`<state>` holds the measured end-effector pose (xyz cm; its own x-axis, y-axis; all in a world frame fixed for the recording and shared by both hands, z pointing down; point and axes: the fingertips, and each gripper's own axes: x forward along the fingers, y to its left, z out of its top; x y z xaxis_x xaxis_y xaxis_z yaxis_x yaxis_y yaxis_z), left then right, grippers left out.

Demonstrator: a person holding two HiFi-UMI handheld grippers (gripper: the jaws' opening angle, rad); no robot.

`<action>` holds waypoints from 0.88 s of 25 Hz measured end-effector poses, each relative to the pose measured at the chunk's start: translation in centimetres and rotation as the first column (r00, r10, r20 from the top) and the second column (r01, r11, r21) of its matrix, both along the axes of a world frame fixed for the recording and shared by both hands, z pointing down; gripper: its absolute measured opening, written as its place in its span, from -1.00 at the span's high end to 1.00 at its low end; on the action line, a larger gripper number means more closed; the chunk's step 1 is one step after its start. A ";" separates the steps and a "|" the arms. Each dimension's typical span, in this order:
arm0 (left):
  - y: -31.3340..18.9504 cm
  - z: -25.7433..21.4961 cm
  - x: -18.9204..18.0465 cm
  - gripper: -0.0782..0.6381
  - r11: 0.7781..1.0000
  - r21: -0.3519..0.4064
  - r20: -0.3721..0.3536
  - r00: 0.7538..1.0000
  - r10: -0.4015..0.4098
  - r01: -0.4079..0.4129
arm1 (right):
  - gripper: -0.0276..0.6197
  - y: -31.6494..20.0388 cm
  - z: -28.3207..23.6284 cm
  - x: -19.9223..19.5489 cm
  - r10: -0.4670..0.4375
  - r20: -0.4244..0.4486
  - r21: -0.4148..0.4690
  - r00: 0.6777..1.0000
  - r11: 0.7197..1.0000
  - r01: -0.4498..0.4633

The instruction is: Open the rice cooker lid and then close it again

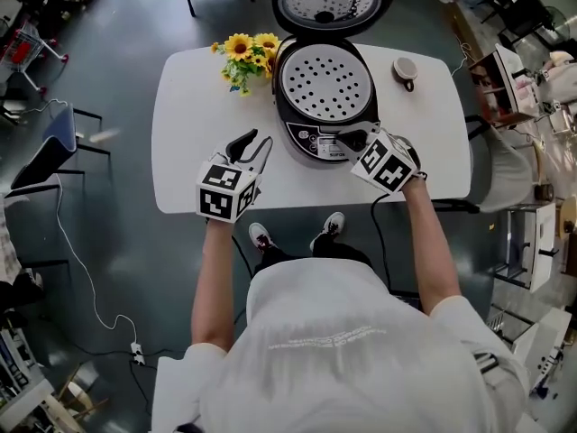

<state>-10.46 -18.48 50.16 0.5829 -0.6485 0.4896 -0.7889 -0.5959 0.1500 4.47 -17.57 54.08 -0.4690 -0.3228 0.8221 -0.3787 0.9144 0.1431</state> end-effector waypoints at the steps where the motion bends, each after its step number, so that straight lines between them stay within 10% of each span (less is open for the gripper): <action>1: -0.2 -0.3 -0.1 0.40 1.000 0.008 0.004 1.000 0.000 0.000 | 0.84 0.0 0.1 0.0 0.001 0.007 0.002 1.000 1.000 -0.001; 8: -1.9 -3.0 -0.4 0.40 0.997 0.080 0.040 0.999 0.013 -0.017 | 0.83 -2.1 -1.9 1.2 0.136 0.192 0.003 0.972 0.990 -0.139; 22: -6.6 -12.7 1.7 0.40 0.948 0.315 0.056 0.998 0.032 -0.048 | 0.53 -7.2 -15.0 7.7 0.313 0.596 0.167 0.739 0.852 -0.496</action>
<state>-8.81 -25.06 37.49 0.5916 -0.7515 0.2919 -0.7653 -0.6374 -0.0899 12.15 -24.73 39.10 -0.5615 -0.7664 0.3119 -0.7984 0.6009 0.0391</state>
